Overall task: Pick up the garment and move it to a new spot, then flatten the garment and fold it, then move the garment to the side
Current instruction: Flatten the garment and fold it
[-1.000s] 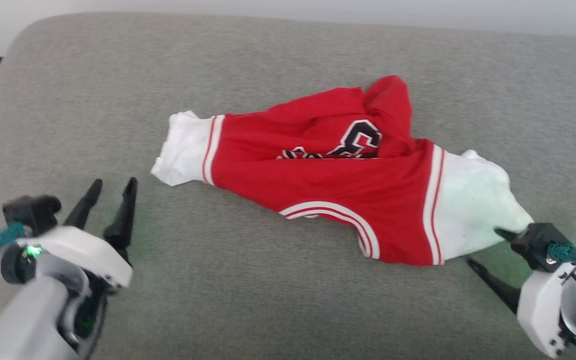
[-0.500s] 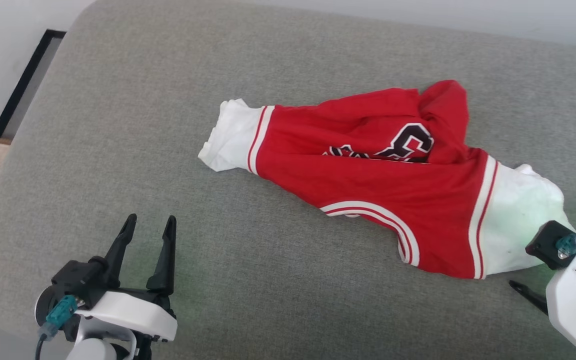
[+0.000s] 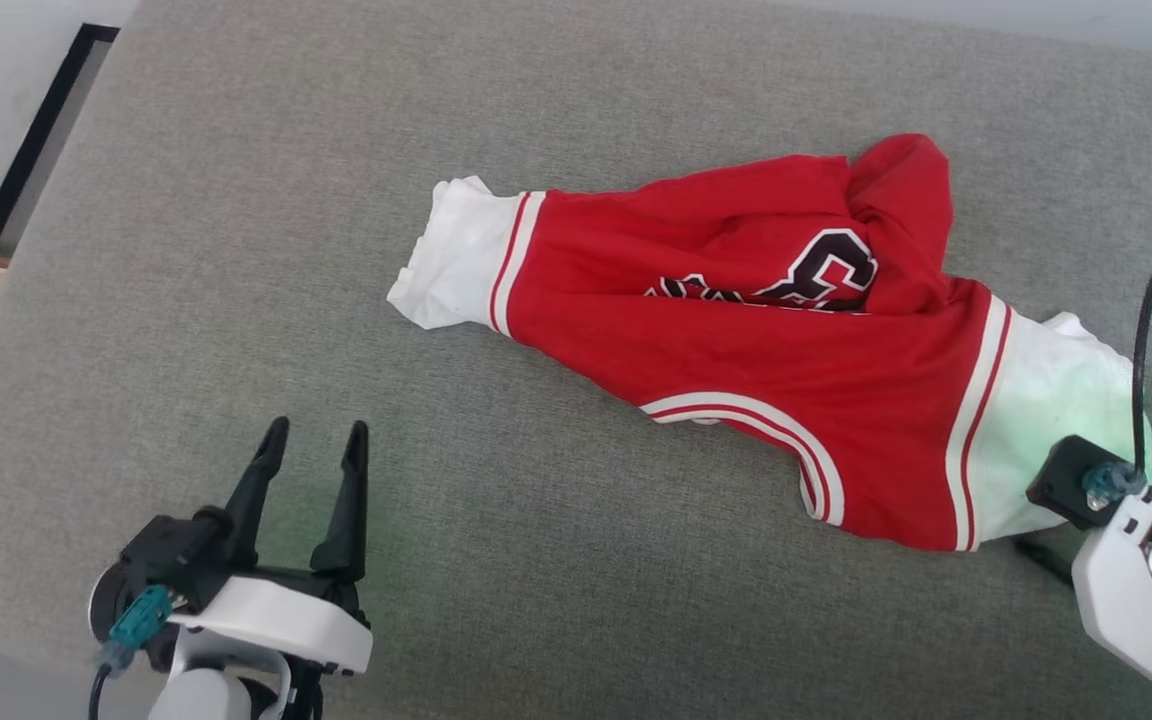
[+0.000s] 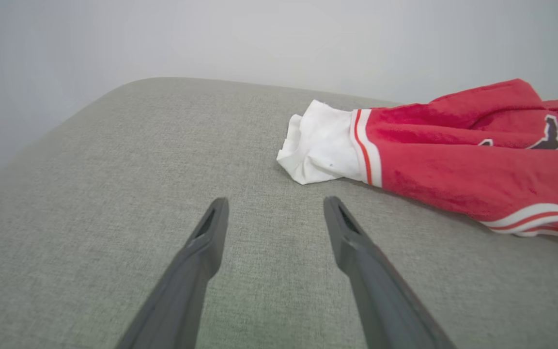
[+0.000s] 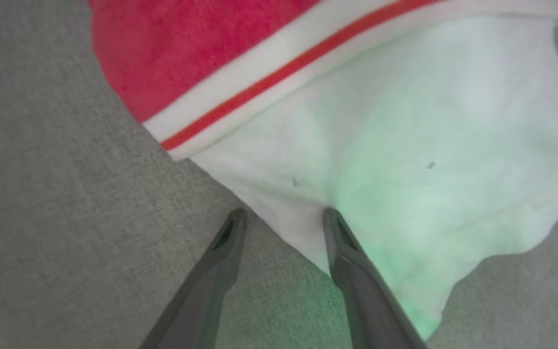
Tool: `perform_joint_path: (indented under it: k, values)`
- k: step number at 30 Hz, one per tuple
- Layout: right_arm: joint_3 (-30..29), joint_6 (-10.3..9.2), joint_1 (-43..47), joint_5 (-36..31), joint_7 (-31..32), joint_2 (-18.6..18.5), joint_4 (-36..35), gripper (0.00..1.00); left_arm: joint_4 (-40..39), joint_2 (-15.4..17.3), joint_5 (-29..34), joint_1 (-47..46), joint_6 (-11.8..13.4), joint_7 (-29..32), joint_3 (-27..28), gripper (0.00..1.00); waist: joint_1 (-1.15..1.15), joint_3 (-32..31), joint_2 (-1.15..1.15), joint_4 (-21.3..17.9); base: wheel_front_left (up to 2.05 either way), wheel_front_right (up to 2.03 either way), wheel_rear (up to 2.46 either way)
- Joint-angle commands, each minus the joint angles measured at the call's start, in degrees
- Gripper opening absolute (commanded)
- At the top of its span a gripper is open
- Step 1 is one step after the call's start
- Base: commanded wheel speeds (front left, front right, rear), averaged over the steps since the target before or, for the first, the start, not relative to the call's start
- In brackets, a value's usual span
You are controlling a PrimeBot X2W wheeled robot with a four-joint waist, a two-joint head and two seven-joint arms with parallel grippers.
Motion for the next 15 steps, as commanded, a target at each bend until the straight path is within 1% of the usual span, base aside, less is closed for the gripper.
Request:
perform_joint_path:
  k: [1,3,5,6,8,10,13,15]
  values:
    - [1.3,-0.45,0.0,-0.5,0.1,1.3,2.4,0.00,-0.2,0.8,-0.3,-0.9,-0.2,-0.3,-0.7,1.00,0.00,0.2,0.00,-0.3,0.00,0.00,0.00]
    - [1.3,-0.45,-0.4,-0.8,0.0,1.4,3.3,0.00,-0.3,1.8,-1.9,-2.0,-0.2,-0.3,-2.6,1.00,0.00,0.3,0.00,-0.6,0.00,0.00,0.00]
    - [0.7,-0.44,-0.6,-0.5,-0.5,2.0,3.6,0.00,-0.5,5.3,-2.1,-4.0,-0.2,-0.3,-5.6,1.00,0.00,0.4,0.00,-0.8,0.00,0.00,0.00]
    - [0.7,-0.44,-0.6,-0.5,-0.5,2.0,3.6,0.00,-0.5,5.3,-2.1,-4.0,-0.2,-0.3,-5.6,1.00,0.00,0.4,0.00,-0.8,0.00,0.00,0.00]
    - [0.4,-0.44,-0.6,-0.8,-0.4,2.2,3.6,0.00,-0.3,9.6,-2.7,-7.1,-0.1,-0.3,-9.8,1.00,0.00,0.6,0.00,-1.1,0.00,0.00,0.00]
    - [0.0,-0.44,-0.5,-1.1,-0.3,2.8,3.2,0.00,0.8,14.6,-4.1,-11.0,-0.1,0.0,-14.3,1.00,0.00,0.9,0.00,-1.6,0.00,0.00,0.00]
    - [-0.4,-0.39,-0.7,-1.2,0.4,3.6,2.7,0.00,1.5,22.7,-8.3,-19.2,-0.1,5.1,-23.6,1.00,0.00,1.7,0.00,-2.3,0.00,0.00,0.00]
    - [-0.6,-0.39,-1.2,-1.5,0.8,4.3,2.1,0.00,1.1,27.5,-13.5,-24.6,-0.1,11.2,-31.2,1.00,0.00,2.5,0.00,-3.0,0.00,0.00,0.00]
